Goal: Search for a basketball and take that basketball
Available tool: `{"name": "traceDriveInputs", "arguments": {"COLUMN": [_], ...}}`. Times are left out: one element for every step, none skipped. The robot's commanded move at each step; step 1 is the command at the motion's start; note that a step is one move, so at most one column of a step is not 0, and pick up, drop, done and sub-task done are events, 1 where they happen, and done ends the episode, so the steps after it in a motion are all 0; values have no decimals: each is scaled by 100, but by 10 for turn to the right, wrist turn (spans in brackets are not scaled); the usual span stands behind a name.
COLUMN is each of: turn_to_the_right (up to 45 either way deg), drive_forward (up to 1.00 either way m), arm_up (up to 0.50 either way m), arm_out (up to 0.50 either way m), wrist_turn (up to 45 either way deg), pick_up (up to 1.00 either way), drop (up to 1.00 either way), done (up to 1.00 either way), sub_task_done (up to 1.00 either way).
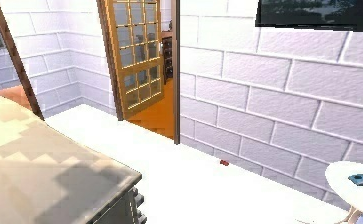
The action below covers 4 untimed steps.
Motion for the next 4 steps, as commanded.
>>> {"name": "traceDriveInputs", "arguments": {"turn_to_the_right": [0, 0, 0, 0], "drive_forward": [0, 0, 0, 0], "arm_up": [0, 0, 0, 0], "arm_out": [30, 0, 0, 0], "wrist_turn": [0, 450, 450, 450], "pick_up": [0, 0, 0, 0], "drop": [0, 0, 0, 0], "done": [0, 0, 0, 0], "sub_task_done": [0, 0, 0, 0]}}
